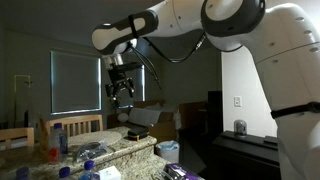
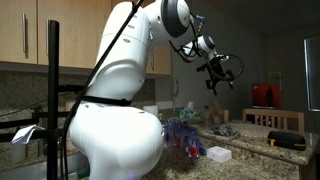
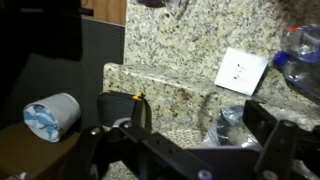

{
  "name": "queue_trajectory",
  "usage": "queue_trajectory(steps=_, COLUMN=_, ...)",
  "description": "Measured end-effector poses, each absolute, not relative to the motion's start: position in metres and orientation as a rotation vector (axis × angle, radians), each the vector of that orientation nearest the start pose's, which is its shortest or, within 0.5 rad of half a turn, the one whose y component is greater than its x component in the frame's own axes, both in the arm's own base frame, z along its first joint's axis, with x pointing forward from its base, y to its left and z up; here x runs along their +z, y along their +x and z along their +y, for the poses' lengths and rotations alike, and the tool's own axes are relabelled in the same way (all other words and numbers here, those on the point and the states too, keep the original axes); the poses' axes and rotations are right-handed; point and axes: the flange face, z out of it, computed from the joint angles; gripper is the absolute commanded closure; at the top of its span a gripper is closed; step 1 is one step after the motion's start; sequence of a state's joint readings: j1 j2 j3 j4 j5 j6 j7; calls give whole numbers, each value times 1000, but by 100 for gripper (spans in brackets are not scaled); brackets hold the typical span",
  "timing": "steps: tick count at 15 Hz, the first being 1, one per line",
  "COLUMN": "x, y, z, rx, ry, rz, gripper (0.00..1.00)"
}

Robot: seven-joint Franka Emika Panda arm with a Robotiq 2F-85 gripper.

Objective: Put the cable on the lower counter on the upper counter and then put the case on the upper counter on the lower counter

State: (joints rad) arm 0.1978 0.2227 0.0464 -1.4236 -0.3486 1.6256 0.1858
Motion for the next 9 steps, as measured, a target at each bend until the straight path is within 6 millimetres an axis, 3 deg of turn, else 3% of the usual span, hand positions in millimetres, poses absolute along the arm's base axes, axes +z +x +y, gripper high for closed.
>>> queue_trajectory(steps=4, x=572, y=596, z=118, rx=89, ry=-3626, rz=90, gripper=0)
queue_trajectory(steps=9, x=573, y=578, z=128, rx=227, ry=-3687, rz=376, gripper=0)
